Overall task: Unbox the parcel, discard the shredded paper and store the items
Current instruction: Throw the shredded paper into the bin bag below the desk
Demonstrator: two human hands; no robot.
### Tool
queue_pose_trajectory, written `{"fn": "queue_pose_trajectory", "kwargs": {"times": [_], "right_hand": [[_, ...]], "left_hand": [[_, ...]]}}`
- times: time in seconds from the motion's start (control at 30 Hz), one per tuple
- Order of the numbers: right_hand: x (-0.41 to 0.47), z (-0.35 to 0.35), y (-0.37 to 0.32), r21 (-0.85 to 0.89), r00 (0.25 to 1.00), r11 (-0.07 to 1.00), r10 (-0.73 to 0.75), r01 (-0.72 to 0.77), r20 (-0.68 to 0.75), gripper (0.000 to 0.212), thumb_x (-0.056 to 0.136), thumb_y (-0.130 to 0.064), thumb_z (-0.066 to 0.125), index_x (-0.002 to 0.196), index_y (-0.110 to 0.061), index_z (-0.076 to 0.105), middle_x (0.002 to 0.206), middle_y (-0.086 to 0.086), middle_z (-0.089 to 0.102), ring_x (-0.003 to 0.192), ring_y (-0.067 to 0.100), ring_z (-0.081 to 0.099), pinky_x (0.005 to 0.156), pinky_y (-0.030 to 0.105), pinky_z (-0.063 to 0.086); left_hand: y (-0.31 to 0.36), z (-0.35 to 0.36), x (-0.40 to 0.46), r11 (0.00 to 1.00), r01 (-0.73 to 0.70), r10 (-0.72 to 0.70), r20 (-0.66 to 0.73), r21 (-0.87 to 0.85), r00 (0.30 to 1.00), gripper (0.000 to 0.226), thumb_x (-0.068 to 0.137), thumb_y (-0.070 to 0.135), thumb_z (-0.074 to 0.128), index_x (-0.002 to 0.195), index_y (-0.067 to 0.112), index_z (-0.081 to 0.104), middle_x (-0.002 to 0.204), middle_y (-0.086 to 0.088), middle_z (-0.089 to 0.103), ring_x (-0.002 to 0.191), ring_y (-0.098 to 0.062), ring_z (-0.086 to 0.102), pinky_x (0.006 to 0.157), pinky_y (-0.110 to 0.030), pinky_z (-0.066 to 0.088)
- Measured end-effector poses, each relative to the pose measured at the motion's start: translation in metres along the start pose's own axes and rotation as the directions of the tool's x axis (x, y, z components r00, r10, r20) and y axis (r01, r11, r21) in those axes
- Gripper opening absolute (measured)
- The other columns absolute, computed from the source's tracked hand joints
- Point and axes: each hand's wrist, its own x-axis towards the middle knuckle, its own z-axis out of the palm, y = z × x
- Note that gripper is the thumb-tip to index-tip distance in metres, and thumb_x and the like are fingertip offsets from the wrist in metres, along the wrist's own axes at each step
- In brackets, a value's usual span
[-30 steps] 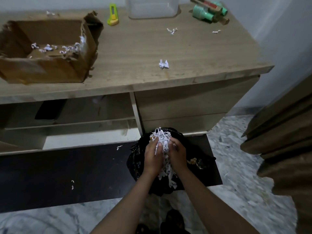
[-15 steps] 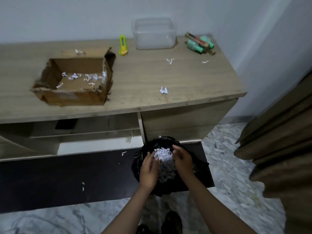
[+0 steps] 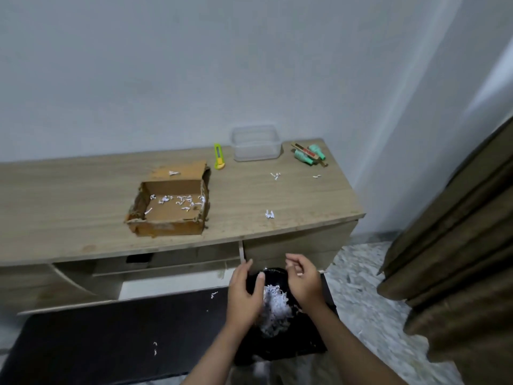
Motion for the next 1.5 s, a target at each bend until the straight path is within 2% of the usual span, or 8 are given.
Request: {"fn": "queue_pose_trajectory", "kwargs": {"times": [0.3, 0.4, 0.5, 0.6, 0.7, 0.87, 1.13, 1.5], "right_hand": [[0.097, -0.031, -0.07, -0.136, 0.953, 0.97, -0.227, 0.203, -0.201, 0.023, 0.086, -0.002, 0.054, 0.105, -0.007, 0.065, 0.101, 0.001, 0.059, 0.091, 0.015, 0.059, 0.071, -0.003, 0.037], [0.146, -0.036, -0.069, -0.269, 0.963, 0.945, -0.229, 0.185, -0.142, 0.033, 0.085, -0.013, 0.055, 0.118, -0.011, 0.058, 0.118, 0.006, 0.059, 0.112, 0.021, 0.055, 0.094, 0.026, 0.045], [0.191, -0.037, -0.057, -0.53, 0.988, 0.842, -0.149, 0.105, -0.041, 0.051, 0.087, -0.032, 0.052, 0.135, -0.016, 0.043, 0.148, 0.007, 0.038, 0.139, 0.025, 0.029, 0.115, 0.048, 0.021], [0.225, -0.034, -0.056, -0.659, 0.998, 0.752, -0.047, 0.017, -0.029, 0.062, 0.09, -0.044, 0.045, 0.143, -0.017, 0.031, 0.157, 0.005, 0.021, 0.146, 0.024, 0.013, 0.116, 0.056, 0.006], [0.247, -0.018, -0.058, -0.642, 0.997, 0.763, -0.06, 0.08, 0.053, 0.062, 0.091, -0.044, 0.043, 0.144, -0.014, 0.03, 0.155, 0.007, 0.027, 0.145, 0.024, 0.017, 0.117, 0.053, 0.007], [0.26, 0.02, -0.069, -0.513, 0.927, 0.781, -0.229, 0.357, 0.297, 0.053, 0.09, -0.037, 0.049, 0.135, -0.011, 0.042, 0.138, 0.009, 0.049, 0.131, 0.027, 0.042, 0.112, 0.043, 0.028], [0.255, 0.024, -0.085, -0.386, 0.802, 0.775, -0.247, 0.5, 0.543, 0.037, 0.091, -0.024, 0.054, 0.125, -0.01, 0.059, 0.138, 0.005, 0.054, 0.132, 0.017, 0.045, 0.108, 0.021, 0.027], [0.166, 0.002, -0.065, -0.227, 0.706, 0.783, -0.343, 0.579, 0.62, 0.039, 0.073, -0.022, 0.078, 0.109, -0.01, 0.07, 0.116, 0.006, 0.069, 0.112, 0.012, 0.059, 0.096, 0.023, 0.036]], "left_hand": [[0.045, -0.014, 0.106, 0.978, -0.167, 0.176, -0.064, 0.125, 0.982, 0.043, 0.089, 0.028, 0.058, 0.129, 0.012, 0.052, 0.14, -0.009, 0.045, 0.133, -0.02, 0.037, 0.111, -0.032, 0.027], [0.045, -0.014, 0.142, 0.951, -0.168, 0.186, -0.049, 0.261, 0.981, 0.061, 0.082, 0.052, 0.044, 0.129, 0.013, 0.053, 0.14, -0.011, 0.047, 0.134, -0.023, 0.037, 0.113, -0.042, 0.028], [0.037, -0.009, 0.167, 0.857, -0.134, 0.166, -0.02, 0.498, 0.986, 0.061, 0.083, 0.054, 0.035, 0.131, 0.02, 0.051, 0.146, -0.005, 0.042, 0.138, -0.022, 0.031, 0.113, -0.05, 0.02], [0.03, -0.003, 0.173, 0.774, -0.131, 0.23, -0.081, 0.62, 0.97, 0.058, 0.082, 0.052, 0.034, 0.128, 0.022, 0.054, 0.145, -0.002, 0.044, 0.137, -0.024, 0.035, 0.11, -0.052, 0.023], [0.026, 0.001, 0.177, 0.758, -0.121, 0.251, -0.117, 0.641, 0.961, 0.057, 0.08, 0.054, 0.037, 0.125, 0.025, 0.056, 0.144, 0.0, 0.046, 0.136, -0.022, 0.037, 0.11, -0.051, 0.025], [0.023, 0.002, 0.176, 0.744, -0.129, 0.278, -0.129, 0.656, 0.952, 0.053, 0.081, 0.052, 0.042, 0.124, 0.024, 0.057, 0.142, 0.0, 0.048, 0.135, -0.022, 0.039, 0.109, -0.05, 0.027], [0.026, 0.002, 0.175, 0.751, -0.106, 0.242, -0.122, 0.651, 0.963, 0.053, 0.081, 0.051, 0.041, 0.125, 0.025, 0.055, 0.145, 0.001, 0.044, 0.136, -0.021, 0.036, 0.11, -0.05, 0.025], [0.029, 0.001, 0.174, 0.745, -0.113, 0.246, -0.114, 0.658, 0.963, 0.058, 0.078, 0.054, 0.04, 0.124, 0.022, 0.055, 0.143, -0.003, 0.045, 0.135, -0.024, 0.037, 0.108, -0.052, 0.026]]}}
